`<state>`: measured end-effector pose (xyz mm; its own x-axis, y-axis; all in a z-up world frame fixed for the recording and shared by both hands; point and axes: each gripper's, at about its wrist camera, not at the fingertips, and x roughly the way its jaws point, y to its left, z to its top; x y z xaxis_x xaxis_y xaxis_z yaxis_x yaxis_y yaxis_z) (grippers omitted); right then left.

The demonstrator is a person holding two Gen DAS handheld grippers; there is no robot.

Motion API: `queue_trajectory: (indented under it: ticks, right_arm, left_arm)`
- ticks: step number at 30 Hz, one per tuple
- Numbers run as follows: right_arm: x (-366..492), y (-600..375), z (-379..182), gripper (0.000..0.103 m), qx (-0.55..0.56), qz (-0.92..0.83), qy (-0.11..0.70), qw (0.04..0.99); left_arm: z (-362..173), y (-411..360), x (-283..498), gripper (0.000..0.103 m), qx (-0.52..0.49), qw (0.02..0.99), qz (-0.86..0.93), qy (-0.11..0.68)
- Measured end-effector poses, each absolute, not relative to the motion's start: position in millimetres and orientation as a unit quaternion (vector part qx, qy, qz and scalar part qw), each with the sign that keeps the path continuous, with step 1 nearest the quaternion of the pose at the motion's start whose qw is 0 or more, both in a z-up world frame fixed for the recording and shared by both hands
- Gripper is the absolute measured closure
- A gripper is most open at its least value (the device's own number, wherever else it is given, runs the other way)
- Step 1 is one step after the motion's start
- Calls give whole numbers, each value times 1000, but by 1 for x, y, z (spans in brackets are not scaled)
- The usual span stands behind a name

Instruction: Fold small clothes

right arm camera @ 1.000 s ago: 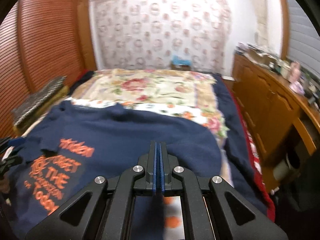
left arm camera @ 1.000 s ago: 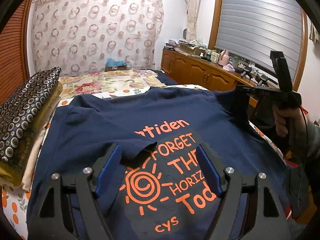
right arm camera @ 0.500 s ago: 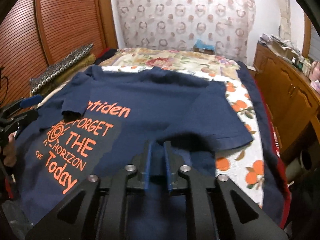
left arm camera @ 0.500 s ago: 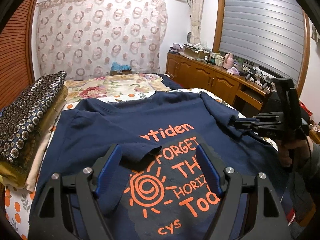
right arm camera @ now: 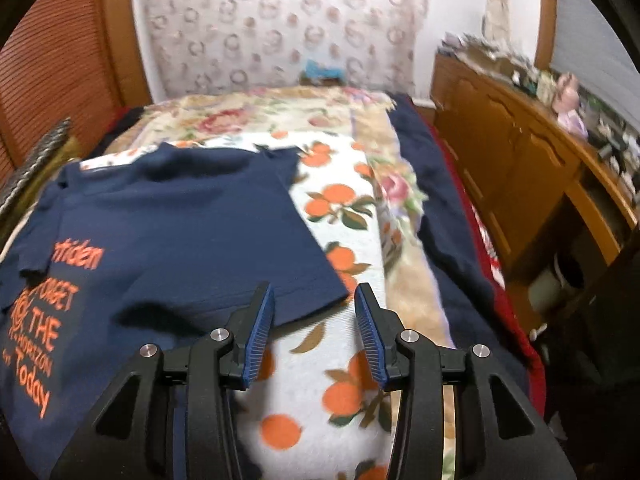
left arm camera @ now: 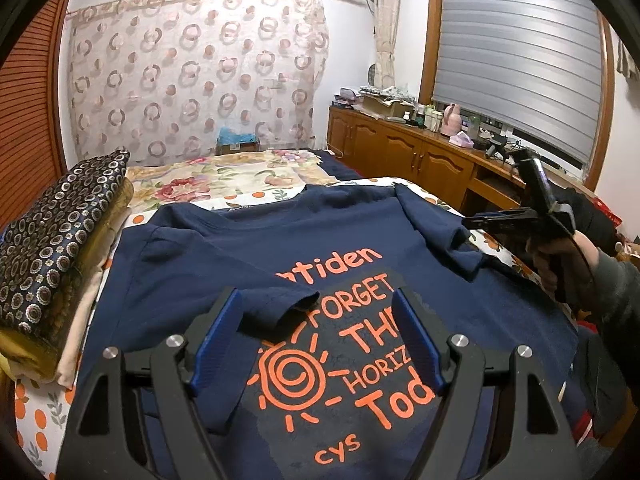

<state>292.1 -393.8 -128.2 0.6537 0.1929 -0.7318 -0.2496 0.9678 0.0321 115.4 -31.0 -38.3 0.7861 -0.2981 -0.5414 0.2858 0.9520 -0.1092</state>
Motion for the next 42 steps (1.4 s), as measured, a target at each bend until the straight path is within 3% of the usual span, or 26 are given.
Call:
queue_trajectory:
  ticks: [3,5,6,7,10,23,24,25,27,42]
  right_arm:
    - [301,-395,-135,61,-31,123,410,903]
    - [301,-393,-134,72,-36,126,407,904]
    - [300,-389,-133,87,-37,135,408,902]
    - [301,-386,-132,94,-39,143,409,900]
    - [298,-373,-123,100,-54,162,400,901]
    - [288,-248,-54,100,-92,286,332,894]
    - [289,-240,-54,99,-95,288,331,893]
    - [291,-235,-55,88,-98,288,333,893]
    - [296,-231,-58,81,-98,284,338,892]
    - [265,-306,-106,79,-62,243,395,884]
  left_arm:
    - [-39,-29,115,26,-11,945,-152,290]
    - [-39,-25,116,26,-13,945,-148,291]
    - [-39,-22,115,26,-13,946,-145,291]
    - [-39,-19,114,26,-14,946,-142,290]
    - [-38,-7,114,26,-21,948,-132,289]
    - [-42,29,111,26,-41,952,-99,287]
    - [-42,30,110,26,-41,952,-99,288]
    - [-42,30,110,26,-40,951,-99,289]
    - [-43,30,110,26,-38,951,-98,290]
    - [-47,29,111,26,-37,949,-99,297]
